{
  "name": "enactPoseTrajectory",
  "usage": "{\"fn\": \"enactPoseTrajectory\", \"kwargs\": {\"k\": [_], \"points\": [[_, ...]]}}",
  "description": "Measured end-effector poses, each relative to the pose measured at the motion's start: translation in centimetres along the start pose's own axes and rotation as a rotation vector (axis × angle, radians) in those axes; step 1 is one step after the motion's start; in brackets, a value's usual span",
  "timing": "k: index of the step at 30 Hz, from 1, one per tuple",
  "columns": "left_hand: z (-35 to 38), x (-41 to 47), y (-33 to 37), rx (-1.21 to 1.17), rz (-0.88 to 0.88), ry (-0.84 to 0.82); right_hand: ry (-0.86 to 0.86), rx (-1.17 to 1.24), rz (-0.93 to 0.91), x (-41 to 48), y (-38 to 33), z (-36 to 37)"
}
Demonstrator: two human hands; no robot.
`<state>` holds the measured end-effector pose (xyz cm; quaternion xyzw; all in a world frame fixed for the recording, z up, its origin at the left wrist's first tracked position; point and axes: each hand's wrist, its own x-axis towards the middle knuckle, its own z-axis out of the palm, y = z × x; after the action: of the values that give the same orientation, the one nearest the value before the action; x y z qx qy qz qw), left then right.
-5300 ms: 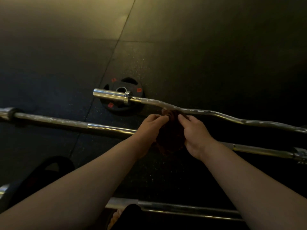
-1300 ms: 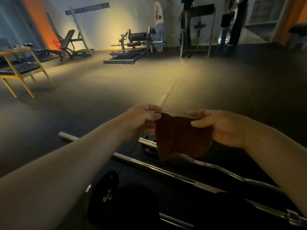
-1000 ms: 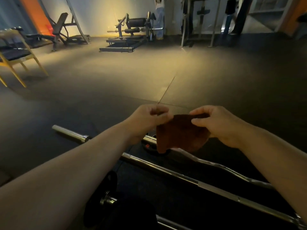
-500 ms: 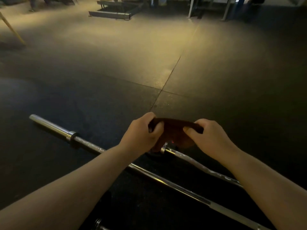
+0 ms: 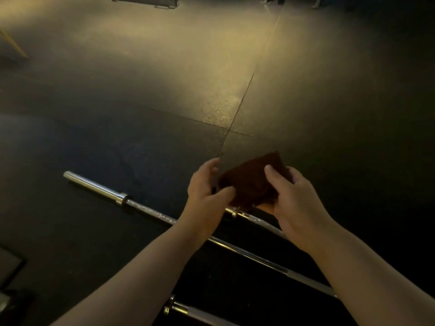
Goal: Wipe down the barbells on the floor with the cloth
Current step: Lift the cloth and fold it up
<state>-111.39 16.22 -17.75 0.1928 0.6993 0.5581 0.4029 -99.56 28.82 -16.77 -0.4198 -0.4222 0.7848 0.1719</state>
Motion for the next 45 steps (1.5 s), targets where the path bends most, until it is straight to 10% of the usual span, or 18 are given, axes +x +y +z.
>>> {"fn": "enactPoseTrajectory", "kwargs": {"k": [4, 15, 25, 37, 45], "points": [[-2.0, -2.7, 4.9, -0.569, -0.366, -0.056, -0.097, 0.174, 0.119, -4.7, -3.5, 2.5], [-7.8, -11.7, 15.5, -0.214, -0.208, -0.154, -0.047, -0.532, 0.146, -17.3, -10.2, 7.0], [-4.9, -16.9, 20.8, 0.094, -0.054, -0.374, 0.137, -0.148, 0.21, -27.7, -13.3, 6.1], [-1.5, -25.8, 24.5, 0.263, 0.087, -0.529, 0.161, -0.329, 0.138, -38.4, -12.0, 3.2], [0.5, -36.5, 22.6, 0.176, -0.221, -0.798, 0.123, 0.073, 0.04, -52.9, -7.2, 0.8]]}}
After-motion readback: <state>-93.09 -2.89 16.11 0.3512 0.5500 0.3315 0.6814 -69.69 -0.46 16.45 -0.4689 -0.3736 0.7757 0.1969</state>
